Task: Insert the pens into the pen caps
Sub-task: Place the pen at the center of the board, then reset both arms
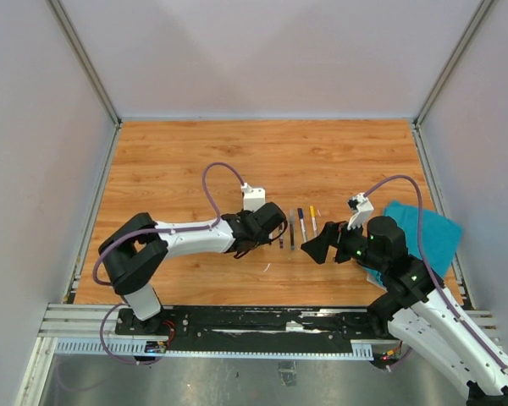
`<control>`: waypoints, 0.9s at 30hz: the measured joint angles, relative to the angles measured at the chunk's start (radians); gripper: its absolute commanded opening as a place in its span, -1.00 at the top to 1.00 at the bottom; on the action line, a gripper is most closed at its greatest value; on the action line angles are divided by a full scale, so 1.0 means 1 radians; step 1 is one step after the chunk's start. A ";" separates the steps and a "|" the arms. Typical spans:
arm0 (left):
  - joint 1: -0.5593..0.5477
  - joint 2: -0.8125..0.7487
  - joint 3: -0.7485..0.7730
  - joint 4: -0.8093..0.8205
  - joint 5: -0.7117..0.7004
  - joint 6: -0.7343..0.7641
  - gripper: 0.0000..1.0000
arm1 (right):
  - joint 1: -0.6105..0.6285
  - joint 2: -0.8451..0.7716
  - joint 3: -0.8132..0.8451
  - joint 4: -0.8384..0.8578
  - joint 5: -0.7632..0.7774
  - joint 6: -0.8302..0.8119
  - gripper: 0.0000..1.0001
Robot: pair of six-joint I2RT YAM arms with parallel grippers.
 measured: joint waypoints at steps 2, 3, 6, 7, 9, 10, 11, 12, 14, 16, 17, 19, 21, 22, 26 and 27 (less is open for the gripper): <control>0.000 -0.033 0.009 0.000 -0.001 0.019 0.22 | 0.000 0.000 0.000 -0.005 0.021 0.002 -0.97; 0.000 -0.052 0.013 0.003 0.000 0.031 0.19 | 0.000 0.000 0.002 -0.011 0.031 0.002 -0.97; 0.000 -0.112 0.020 0.012 0.001 0.064 0.15 | 0.000 0.001 0.010 -0.034 0.066 0.001 -0.97; 0.000 -0.133 0.021 0.016 0.001 0.077 0.12 | 0.000 0.001 0.014 -0.043 0.077 0.000 -0.97; 0.000 -0.170 0.021 0.015 0.000 0.098 0.07 | 0.000 -0.003 0.021 -0.055 0.105 0.000 -0.97; 0.000 -0.193 0.020 0.015 0.000 0.112 0.05 | 0.000 -0.006 0.023 -0.061 0.119 0.000 -0.97; 0.000 -0.220 0.019 0.016 -0.001 0.126 0.03 | 0.000 -0.011 0.027 -0.073 0.137 -0.002 -0.97; 0.002 -0.247 0.017 0.016 -0.002 0.140 0.02 | 0.000 -0.012 0.032 -0.082 0.150 -0.003 -0.97; 0.004 -0.314 0.010 0.018 -0.003 0.169 -0.03 | 0.000 -0.013 0.049 -0.104 0.196 -0.013 -0.97; 0.016 -0.404 -0.011 0.019 -0.002 0.199 -0.09 | 0.000 -0.018 0.061 -0.116 0.241 -0.029 -0.97; 0.024 -0.446 -0.019 0.018 -0.002 0.212 -0.12 | 0.000 -0.023 0.064 -0.121 0.259 -0.039 -0.97; 0.041 -0.531 -0.040 0.019 -0.004 0.238 -0.20 | 0.000 -0.042 0.066 -0.128 0.276 -0.074 -0.97; 0.050 -0.616 -0.068 0.016 -0.009 0.265 -0.30 | 0.000 -0.068 0.074 -0.141 0.281 -0.117 -0.97; 0.050 -0.655 -0.080 0.010 -0.011 0.276 -0.35 | 0.000 -0.081 0.082 -0.152 0.288 -0.134 -0.97; 0.050 -0.833 -0.130 -0.026 -0.030 0.316 -0.67 | 0.000 -0.142 0.147 -0.198 0.336 -0.204 -0.97; 0.050 -0.875 -0.136 -0.042 -0.040 0.322 -0.81 | 0.000 -0.148 0.166 -0.207 0.347 -0.216 -0.97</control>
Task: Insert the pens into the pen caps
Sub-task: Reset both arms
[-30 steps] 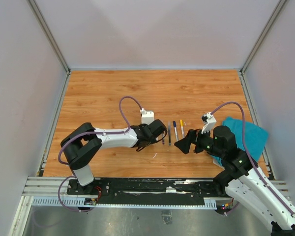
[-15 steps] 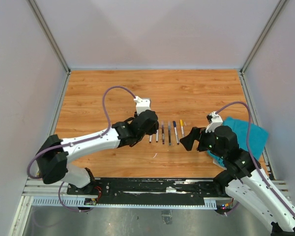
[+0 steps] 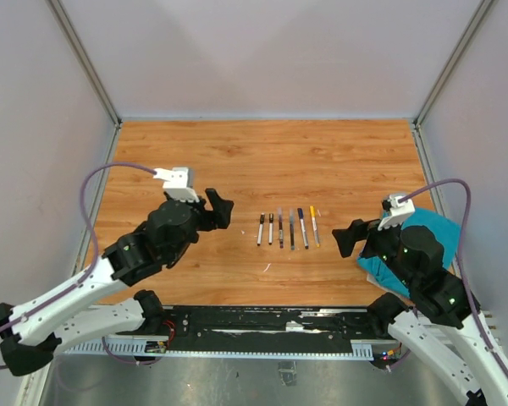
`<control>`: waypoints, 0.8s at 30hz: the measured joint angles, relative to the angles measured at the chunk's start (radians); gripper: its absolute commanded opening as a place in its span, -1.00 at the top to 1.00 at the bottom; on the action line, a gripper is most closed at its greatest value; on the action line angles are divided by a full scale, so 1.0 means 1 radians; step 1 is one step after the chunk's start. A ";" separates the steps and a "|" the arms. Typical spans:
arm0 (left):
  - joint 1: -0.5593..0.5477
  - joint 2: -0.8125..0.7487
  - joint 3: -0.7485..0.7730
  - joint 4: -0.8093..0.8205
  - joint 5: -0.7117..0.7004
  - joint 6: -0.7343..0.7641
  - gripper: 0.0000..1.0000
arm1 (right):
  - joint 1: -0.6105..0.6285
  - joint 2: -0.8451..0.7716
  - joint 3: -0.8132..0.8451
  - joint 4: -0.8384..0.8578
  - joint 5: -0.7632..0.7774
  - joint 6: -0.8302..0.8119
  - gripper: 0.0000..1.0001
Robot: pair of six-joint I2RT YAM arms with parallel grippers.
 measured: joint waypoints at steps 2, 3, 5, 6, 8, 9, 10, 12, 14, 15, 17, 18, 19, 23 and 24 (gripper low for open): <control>0.000 -0.074 -0.006 -0.030 -0.021 0.010 -0.98 | 0.000 -0.008 0.050 -0.026 0.033 -0.029 -0.97; 0.000 -0.113 -0.006 -0.049 -0.032 0.008 -0.99 | 0.000 -0.009 0.071 -0.036 0.048 -0.039 -0.97; 0.000 -0.166 -0.006 -0.084 -0.053 0.009 -0.99 | 0.000 -0.009 0.110 -0.056 0.079 -0.057 -0.97; 0.000 -0.195 -0.006 -0.101 -0.064 0.008 -0.99 | 0.000 -0.010 0.122 -0.064 0.093 -0.065 -0.97; 0.000 -0.240 -0.006 -0.137 -0.081 0.008 -0.99 | 0.000 -0.016 0.134 -0.081 0.116 -0.078 -0.97; 0.000 -0.259 -0.006 -0.156 -0.090 0.008 -0.99 | 0.000 -0.022 0.134 -0.090 0.129 -0.084 -0.97; 0.000 -0.272 -0.006 -0.174 -0.097 0.008 -0.99 | 0.000 -0.032 0.134 -0.104 0.144 -0.093 -0.97; 0.000 -0.295 -0.006 -0.208 -0.112 0.009 -0.99 | 0.000 -0.043 0.134 -0.113 0.159 -0.102 -0.97; 0.000 -0.312 -0.006 -0.236 -0.126 0.013 -0.99 | 0.000 -0.053 0.135 -0.124 0.179 -0.111 -0.97; 0.000 -0.319 -0.006 -0.248 -0.134 0.016 -0.99 | 0.000 -0.056 0.136 -0.132 0.189 -0.117 -0.97; 0.000 -0.332 -0.011 -0.263 -0.150 0.021 -0.99 | 0.000 -0.062 0.137 -0.141 0.205 -0.129 -0.97; 0.000 -0.337 -0.017 -0.269 -0.158 0.024 -0.99 | 0.000 -0.065 0.137 -0.145 0.213 -0.134 -0.97; 0.000 -0.342 -0.024 -0.273 -0.163 0.024 -0.99 | 0.000 -0.067 0.137 -0.149 0.219 -0.138 -0.97; 0.000 -0.357 -0.050 -0.282 -0.173 0.029 -0.99 | 0.000 -0.080 0.137 -0.157 0.238 -0.153 -0.97; 0.000 -0.362 -0.056 -0.282 -0.175 0.029 -0.99 | 0.000 -0.083 0.136 -0.157 0.241 -0.156 -0.97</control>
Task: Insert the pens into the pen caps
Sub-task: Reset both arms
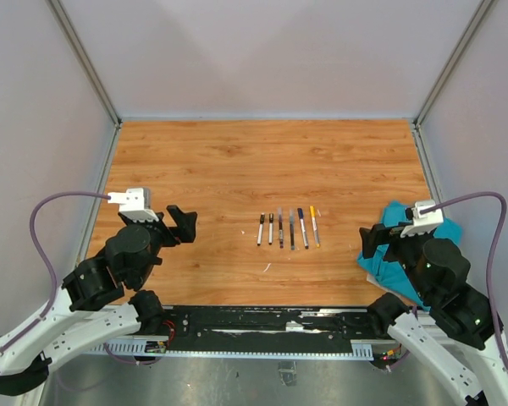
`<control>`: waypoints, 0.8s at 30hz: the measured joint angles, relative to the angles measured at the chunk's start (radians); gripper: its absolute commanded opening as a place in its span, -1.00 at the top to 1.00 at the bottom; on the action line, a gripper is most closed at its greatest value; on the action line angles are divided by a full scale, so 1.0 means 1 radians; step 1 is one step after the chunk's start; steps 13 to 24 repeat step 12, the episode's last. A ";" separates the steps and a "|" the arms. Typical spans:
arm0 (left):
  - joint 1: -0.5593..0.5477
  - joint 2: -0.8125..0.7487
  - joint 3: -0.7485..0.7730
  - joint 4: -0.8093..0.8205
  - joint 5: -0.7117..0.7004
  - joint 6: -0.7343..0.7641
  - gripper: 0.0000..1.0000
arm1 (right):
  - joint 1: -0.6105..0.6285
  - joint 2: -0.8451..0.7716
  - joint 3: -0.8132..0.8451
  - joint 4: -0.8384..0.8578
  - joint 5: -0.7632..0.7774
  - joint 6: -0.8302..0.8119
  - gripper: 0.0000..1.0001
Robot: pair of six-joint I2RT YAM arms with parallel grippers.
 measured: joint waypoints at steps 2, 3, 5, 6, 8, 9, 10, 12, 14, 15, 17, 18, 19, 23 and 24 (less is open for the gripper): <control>0.000 -0.008 -0.005 -0.002 -0.003 0.001 -0.99 | 0.000 -0.005 -0.001 0.000 0.004 -0.003 -0.97; 0.000 -0.013 -0.006 -0.002 -0.005 0.002 -0.99 | 0.000 -0.009 -0.002 0.000 0.004 -0.005 -0.97; 0.000 -0.024 -0.007 -0.002 -0.006 0.002 -0.99 | 0.000 -0.011 -0.004 0.000 0.006 -0.008 -0.97; 0.000 -0.027 -0.007 -0.001 -0.006 0.002 -0.99 | 0.000 -0.010 -0.005 0.000 0.006 -0.011 -0.97; 0.000 -0.031 -0.007 -0.001 -0.007 0.002 -0.99 | 0.000 -0.010 -0.008 0.001 0.011 -0.015 -0.97; 0.000 -0.032 -0.007 -0.001 -0.007 0.002 -0.99 | 0.000 -0.010 -0.008 0.000 0.011 -0.018 -0.97; 0.000 -0.032 -0.007 -0.001 -0.006 0.002 -0.99 | 0.000 -0.009 -0.009 0.000 0.012 -0.019 -0.97; 0.000 -0.032 -0.007 0.001 -0.006 0.005 -0.99 | 0.000 -0.008 -0.009 0.000 0.012 -0.022 -0.97; 0.000 -0.032 -0.007 0.001 -0.006 0.005 -0.99 | 0.000 -0.008 -0.009 0.000 0.012 -0.022 -0.97; 0.000 -0.032 -0.007 0.001 -0.006 0.005 -0.99 | 0.000 -0.008 -0.009 0.000 0.012 -0.022 -0.97; 0.000 -0.032 -0.007 0.001 -0.006 0.005 -0.99 | 0.000 -0.008 -0.009 0.000 0.012 -0.022 -0.97; 0.000 -0.032 -0.007 0.001 -0.006 0.005 -0.99 | 0.000 -0.008 -0.009 0.000 0.012 -0.022 -0.97; 0.000 -0.032 -0.007 0.001 -0.006 0.005 -0.99 | 0.000 -0.008 -0.009 0.000 0.012 -0.022 -0.97; 0.000 -0.032 -0.007 0.001 -0.006 0.005 -0.99 | 0.000 -0.008 -0.009 0.000 0.012 -0.022 -0.97; 0.000 -0.032 -0.007 0.001 -0.006 0.005 -0.99 | 0.000 -0.008 -0.009 0.000 0.012 -0.022 -0.97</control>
